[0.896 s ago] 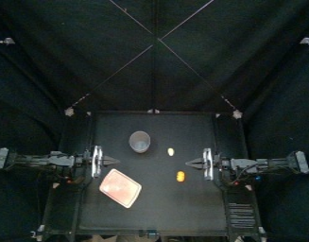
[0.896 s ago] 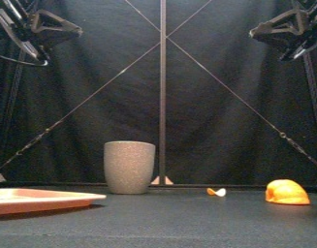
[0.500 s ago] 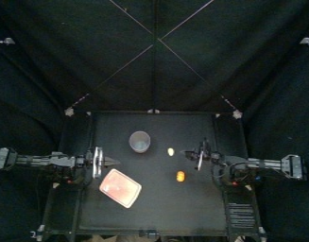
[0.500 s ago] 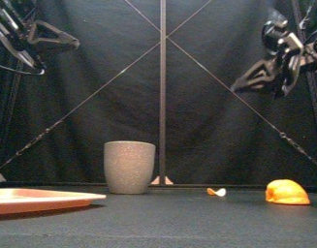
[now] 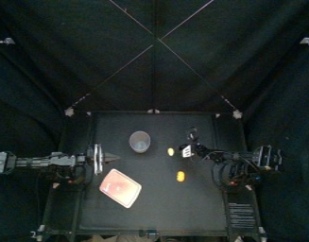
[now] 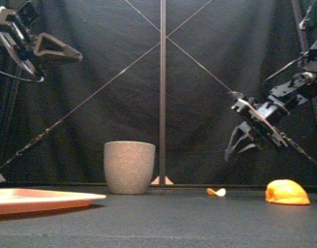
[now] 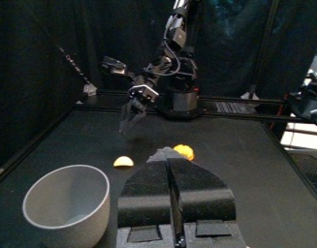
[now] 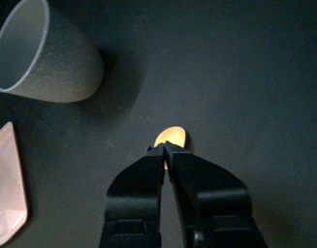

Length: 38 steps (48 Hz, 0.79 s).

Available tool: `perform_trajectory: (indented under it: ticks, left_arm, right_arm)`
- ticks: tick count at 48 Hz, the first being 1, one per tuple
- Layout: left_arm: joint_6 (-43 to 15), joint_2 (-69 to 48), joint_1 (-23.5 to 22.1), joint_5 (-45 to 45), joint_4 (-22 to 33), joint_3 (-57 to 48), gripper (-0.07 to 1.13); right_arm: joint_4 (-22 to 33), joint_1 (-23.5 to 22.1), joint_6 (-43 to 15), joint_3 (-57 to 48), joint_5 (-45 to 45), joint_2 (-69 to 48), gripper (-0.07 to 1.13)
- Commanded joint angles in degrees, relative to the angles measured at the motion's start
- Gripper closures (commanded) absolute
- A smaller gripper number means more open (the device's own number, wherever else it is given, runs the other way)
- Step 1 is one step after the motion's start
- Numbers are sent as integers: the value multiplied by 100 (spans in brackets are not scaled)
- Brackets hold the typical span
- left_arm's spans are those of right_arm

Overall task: Pick the chip then place it in the grey bowl
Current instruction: Pick the chip

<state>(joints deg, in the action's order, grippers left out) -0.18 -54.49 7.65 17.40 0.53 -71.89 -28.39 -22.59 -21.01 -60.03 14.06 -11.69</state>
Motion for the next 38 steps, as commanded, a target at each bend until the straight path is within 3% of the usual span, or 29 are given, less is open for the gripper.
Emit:
perform_trajectory:
  ticks: [1,5,11,38]
  left_arm:
    - [-9,26,105,53,-9,62,96]
    - [-9,26,158,53,-9,44,96]
    - [-18,26,211,53,-18,0,96]
    - [-9,18,220,53,0,-44,96]
  right_arm:
    - [88,9,-483,396,-290,334,26]
    - [299,-9,-826,615,-554,615,17]
    - [501,-9,-1081,888,-835,940,18]
    - [703,-176,-1107,1134,-1292,1213,18]
